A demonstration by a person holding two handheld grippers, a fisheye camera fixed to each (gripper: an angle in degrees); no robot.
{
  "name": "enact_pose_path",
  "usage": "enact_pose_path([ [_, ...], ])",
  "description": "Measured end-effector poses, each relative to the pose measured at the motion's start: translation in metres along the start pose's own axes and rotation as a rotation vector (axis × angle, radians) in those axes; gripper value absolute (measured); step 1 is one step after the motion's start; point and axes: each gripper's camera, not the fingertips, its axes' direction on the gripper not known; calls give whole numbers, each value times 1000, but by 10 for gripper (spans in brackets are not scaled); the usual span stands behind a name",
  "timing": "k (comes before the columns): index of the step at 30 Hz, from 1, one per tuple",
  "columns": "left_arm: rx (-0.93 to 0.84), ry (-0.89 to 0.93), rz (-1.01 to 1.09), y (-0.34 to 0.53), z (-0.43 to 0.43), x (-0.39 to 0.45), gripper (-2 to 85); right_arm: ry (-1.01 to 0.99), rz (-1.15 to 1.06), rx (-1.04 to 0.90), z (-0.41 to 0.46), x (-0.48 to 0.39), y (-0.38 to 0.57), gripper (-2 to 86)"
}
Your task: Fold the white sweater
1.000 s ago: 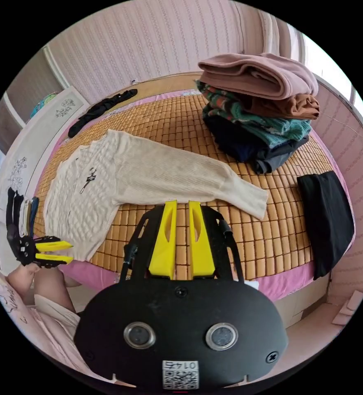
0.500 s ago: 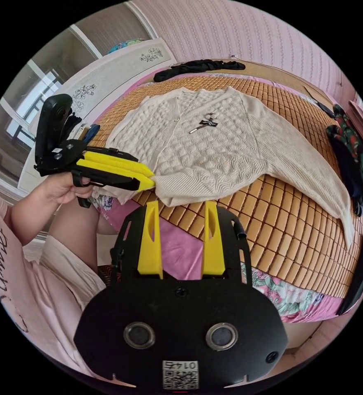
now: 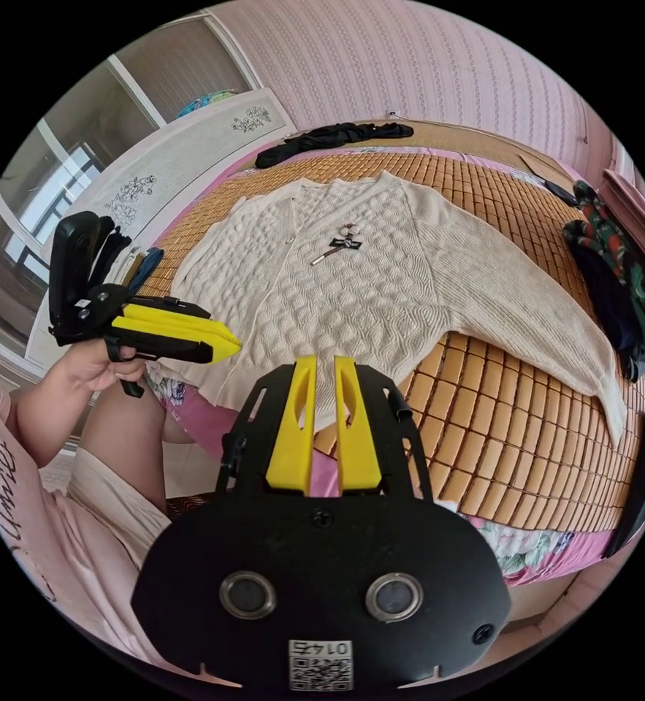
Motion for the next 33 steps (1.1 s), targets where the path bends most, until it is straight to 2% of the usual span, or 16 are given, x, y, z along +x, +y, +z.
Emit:
enact_pose_path([
  [3,-58,9,85,-2,16,22,53,21,22,14,-6,-1,3,63],
  [5,-137,-51,151,-1,40,42,77,49,22,-4,-9,-3,10,67],
  [9,-179,-187,199,3,58,56,36,66,-26,-80,-4,-13,20,82],
  [11,-150,-188,178,6,52,53,0,111,-83,-107,-3,-25,25,87],
  [16,-13,-152,62,10,15,31,-9,150,-137,-102,3,-48,20,105],
  [24,63,-136,-43,13,-12,1,-10,144,-48,-13,13,-63,-16,144],
  [28,69,-117,-65,14,-16,-7,-10,216,-44,-72,29,-68,-28,125],
  [31,65,-105,-55,14,-16,-8,-10,238,-53,-55,14,-70,-20,42],
  [33,58,-97,-30,14,-14,-7,-9,229,-55,-56,-1,-67,-12,27],
])
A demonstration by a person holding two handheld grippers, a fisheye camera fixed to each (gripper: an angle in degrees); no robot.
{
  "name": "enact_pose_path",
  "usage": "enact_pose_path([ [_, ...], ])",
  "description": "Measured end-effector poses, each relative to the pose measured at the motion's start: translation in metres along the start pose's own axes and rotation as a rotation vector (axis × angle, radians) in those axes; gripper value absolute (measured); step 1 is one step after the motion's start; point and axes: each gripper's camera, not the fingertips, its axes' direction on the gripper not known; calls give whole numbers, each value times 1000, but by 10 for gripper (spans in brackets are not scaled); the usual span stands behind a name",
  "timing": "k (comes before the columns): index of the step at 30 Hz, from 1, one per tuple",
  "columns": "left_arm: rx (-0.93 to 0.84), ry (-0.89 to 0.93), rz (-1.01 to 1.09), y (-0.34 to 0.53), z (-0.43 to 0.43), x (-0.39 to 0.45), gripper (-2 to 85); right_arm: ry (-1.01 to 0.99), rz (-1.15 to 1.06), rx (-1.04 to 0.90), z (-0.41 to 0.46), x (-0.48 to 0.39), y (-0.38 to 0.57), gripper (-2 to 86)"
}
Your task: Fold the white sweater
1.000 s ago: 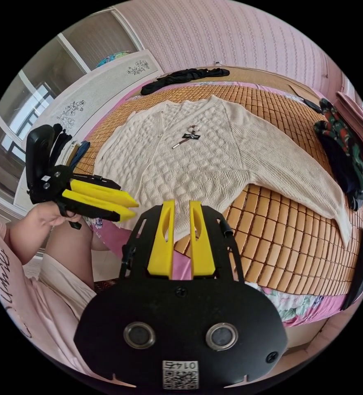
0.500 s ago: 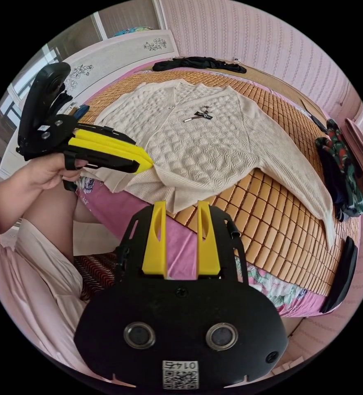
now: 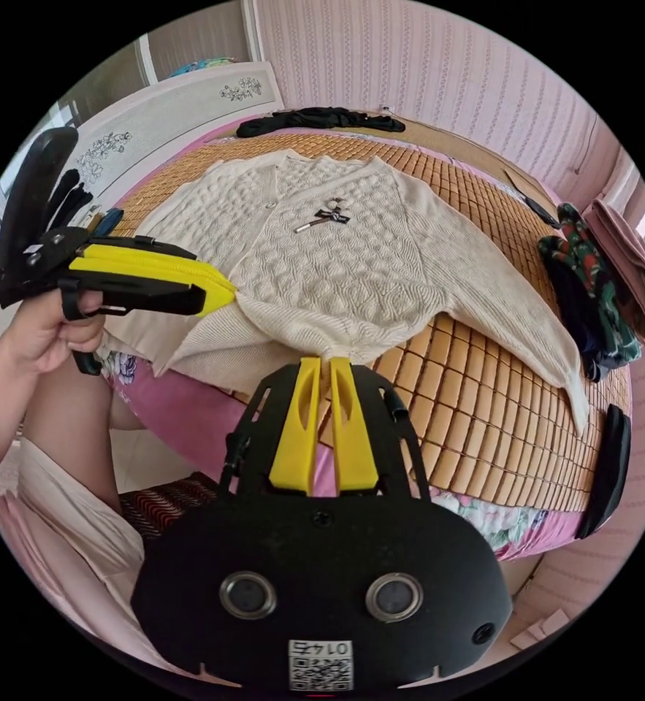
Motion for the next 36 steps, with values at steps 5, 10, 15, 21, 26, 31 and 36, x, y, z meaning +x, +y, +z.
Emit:
enact_pose_path([
  [5,-75,35,147,6,15,21,-4,-78,28,-60,-26,15,23,11],
  [10,-74,63,115,24,7,17,30,-137,90,-121,-23,17,28,3],
  [15,-110,-15,-19,52,-9,-14,39,-140,95,-175,-28,9,22,1],
  [21,-175,-99,-144,82,-4,-45,29,-120,44,-267,-38,-12,26,5],
  [26,-150,-75,-172,86,-8,-54,18,-146,170,-214,-69,13,13,51],
  [31,-137,-108,-107,79,-16,-49,14,142,410,-46,-116,106,-8,51],
  [36,-142,-97,-119,76,-9,-55,10,306,583,-66,-107,179,-34,2],
])
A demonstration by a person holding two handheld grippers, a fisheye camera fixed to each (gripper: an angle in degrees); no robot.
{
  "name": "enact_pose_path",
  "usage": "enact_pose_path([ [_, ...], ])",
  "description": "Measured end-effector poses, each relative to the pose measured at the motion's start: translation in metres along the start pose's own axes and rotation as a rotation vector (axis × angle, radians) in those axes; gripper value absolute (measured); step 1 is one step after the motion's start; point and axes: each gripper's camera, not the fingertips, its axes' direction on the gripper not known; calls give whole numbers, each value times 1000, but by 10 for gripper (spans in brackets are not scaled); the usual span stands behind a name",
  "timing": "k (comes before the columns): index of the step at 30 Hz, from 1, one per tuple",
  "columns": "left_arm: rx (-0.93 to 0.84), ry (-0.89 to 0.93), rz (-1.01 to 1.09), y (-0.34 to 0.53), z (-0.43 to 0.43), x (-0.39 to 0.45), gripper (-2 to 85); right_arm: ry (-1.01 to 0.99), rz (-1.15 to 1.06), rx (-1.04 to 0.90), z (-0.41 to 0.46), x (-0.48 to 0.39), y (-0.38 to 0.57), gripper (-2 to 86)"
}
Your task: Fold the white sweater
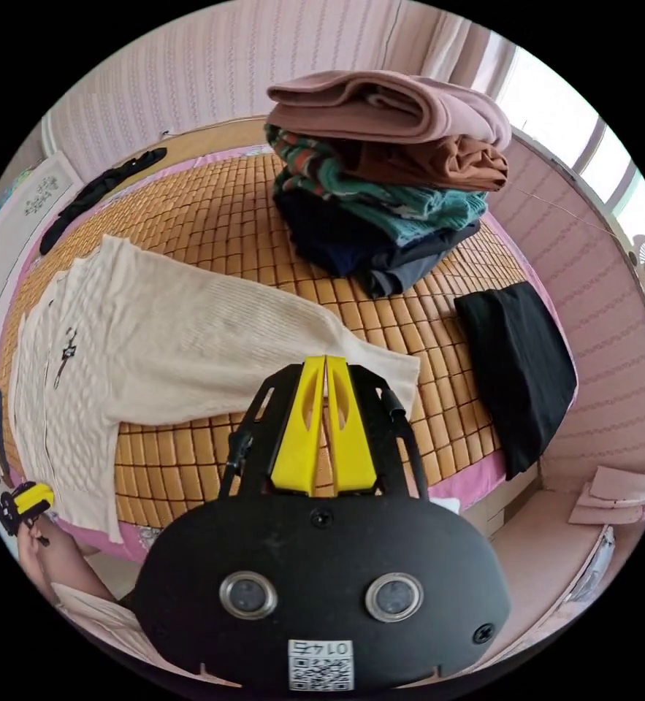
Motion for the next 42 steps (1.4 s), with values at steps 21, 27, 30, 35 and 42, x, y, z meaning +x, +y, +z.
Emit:
enact_pose_path([
  [21,30,117,64,12,1,0,1,543,-307,-135,-38,-40,-26,-10],
  [27,154,-48,-7,33,-81,-74,46,445,-172,-186,-71,-17,-50,-10],
  [30,252,-246,-198,42,-133,-164,35,414,-182,-78,-110,-33,-59,-10],
  [35,146,-423,-400,8,-141,-287,64,225,-411,135,-178,-138,-72,-7],
  [42,151,-183,-546,-20,-118,-368,114,-280,-752,231,-245,-317,-74,36],
])
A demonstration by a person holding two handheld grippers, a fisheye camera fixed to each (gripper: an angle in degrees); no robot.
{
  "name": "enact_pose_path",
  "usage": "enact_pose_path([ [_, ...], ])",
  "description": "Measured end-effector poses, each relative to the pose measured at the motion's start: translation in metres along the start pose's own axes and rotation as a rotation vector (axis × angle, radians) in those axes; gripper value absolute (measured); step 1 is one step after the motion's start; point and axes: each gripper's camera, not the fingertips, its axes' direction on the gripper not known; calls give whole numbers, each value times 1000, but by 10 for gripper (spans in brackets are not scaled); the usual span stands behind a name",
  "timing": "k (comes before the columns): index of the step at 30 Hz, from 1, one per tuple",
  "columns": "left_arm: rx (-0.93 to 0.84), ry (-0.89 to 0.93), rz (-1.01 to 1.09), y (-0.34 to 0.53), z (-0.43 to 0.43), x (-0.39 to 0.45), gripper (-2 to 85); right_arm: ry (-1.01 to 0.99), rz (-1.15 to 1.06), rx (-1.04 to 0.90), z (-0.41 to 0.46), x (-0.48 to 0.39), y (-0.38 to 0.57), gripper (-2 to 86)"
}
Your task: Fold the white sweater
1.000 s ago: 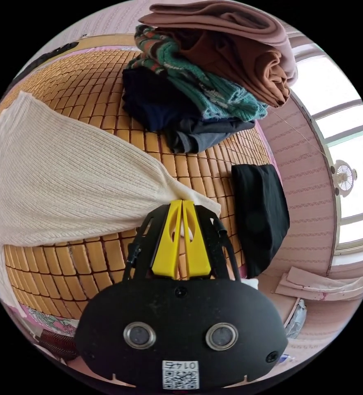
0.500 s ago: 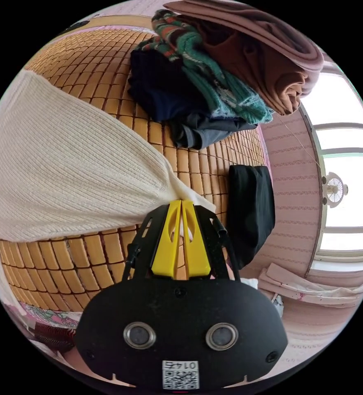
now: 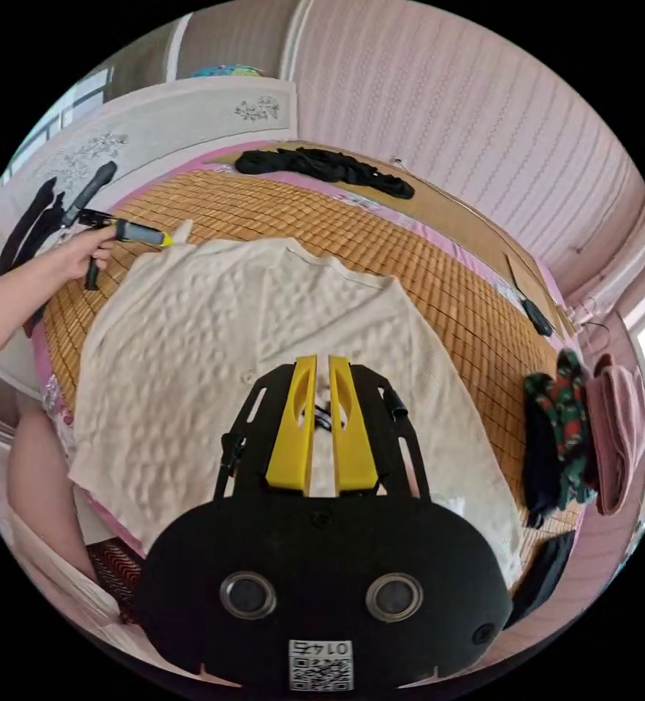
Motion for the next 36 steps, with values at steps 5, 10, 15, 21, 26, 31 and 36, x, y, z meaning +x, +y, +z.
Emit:
enact_pose_path([
  [5,14,-61,123,15,-11,-9,33,-135,-209,22,-5,-99,-62,55],
  [10,210,-163,114,79,-95,-60,29,-264,-320,-15,-23,-139,-91,46],
  [15,201,-283,11,173,-138,-148,47,-302,-372,-53,-39,-171,-110,47],
  [21,152,-181,-163,253,-138,-224,76,-309,-435,-166,-47,-219,-121,66],
  [26,204,-126,-286,299,-145,-262,78,-224,-471,-237,-55,-242,-118,70],
  [31,315,-119,-281,304,-151,-277,103,-263,-458,-242,-94,-249,-129,71],
  [36,232,-125,-198,279,-123,-289,72,-180,-509,-268,-108,-272,-124,41],
])
